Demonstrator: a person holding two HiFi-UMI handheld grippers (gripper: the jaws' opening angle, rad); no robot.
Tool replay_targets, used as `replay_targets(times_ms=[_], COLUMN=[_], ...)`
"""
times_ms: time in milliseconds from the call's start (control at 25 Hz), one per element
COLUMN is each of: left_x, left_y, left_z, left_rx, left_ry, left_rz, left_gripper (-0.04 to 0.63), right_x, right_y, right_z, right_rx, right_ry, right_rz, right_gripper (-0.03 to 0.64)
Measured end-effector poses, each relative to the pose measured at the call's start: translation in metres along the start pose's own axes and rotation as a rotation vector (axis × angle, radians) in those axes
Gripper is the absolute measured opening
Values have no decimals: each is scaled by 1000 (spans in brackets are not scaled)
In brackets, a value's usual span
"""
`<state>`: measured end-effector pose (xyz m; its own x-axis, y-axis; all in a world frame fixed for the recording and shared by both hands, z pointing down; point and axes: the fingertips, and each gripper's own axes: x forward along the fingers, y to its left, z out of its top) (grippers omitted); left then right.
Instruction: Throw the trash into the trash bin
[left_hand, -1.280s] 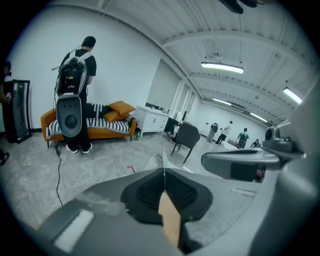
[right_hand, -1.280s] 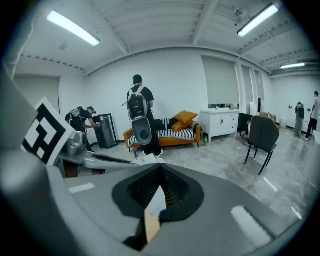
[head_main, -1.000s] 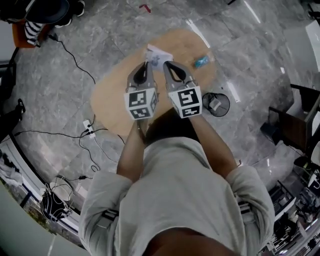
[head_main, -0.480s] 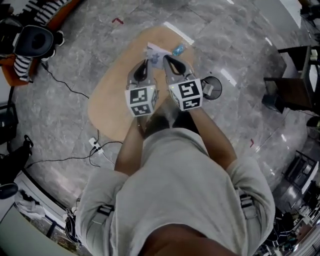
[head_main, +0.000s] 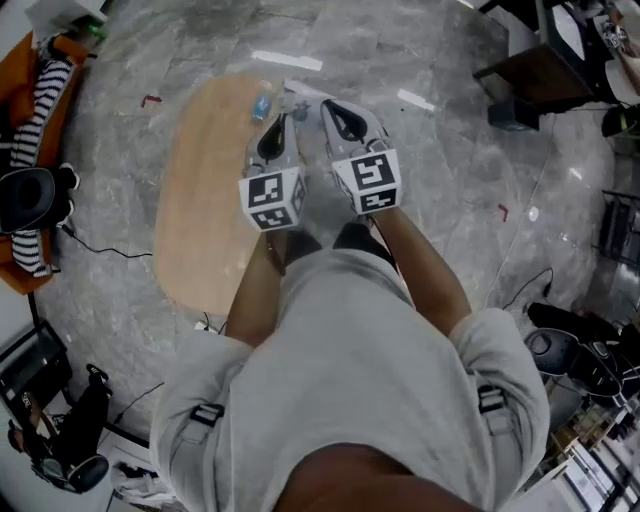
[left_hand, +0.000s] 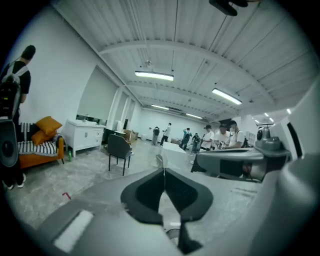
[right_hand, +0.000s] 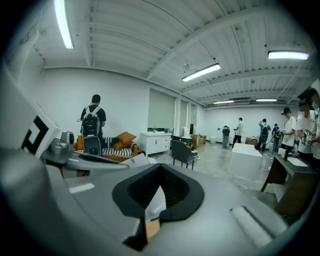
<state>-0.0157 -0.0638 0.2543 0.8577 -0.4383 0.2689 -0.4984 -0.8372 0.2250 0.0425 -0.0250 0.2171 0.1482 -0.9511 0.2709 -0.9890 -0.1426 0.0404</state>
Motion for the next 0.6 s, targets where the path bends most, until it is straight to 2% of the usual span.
replay_targets(times_ms=[160,320,600], left_x=[37,60,87], left_y=[-78,-142,-230], left_z=[-4,-11,-38], left_rx=[39,65,86], left_ry=[20,42,84], left_rz=[-95,-166,-223], left_gripper=[20,20,20], right_x=[-42,-78,-141], right_y=[-72,-125,-201], right_z=[-13,-29,-67], right_rx=[45,80,127], right_ry=[-9,-13,-7], right_rz=[-96,-163,-244], right_gripper=[8,8,8])
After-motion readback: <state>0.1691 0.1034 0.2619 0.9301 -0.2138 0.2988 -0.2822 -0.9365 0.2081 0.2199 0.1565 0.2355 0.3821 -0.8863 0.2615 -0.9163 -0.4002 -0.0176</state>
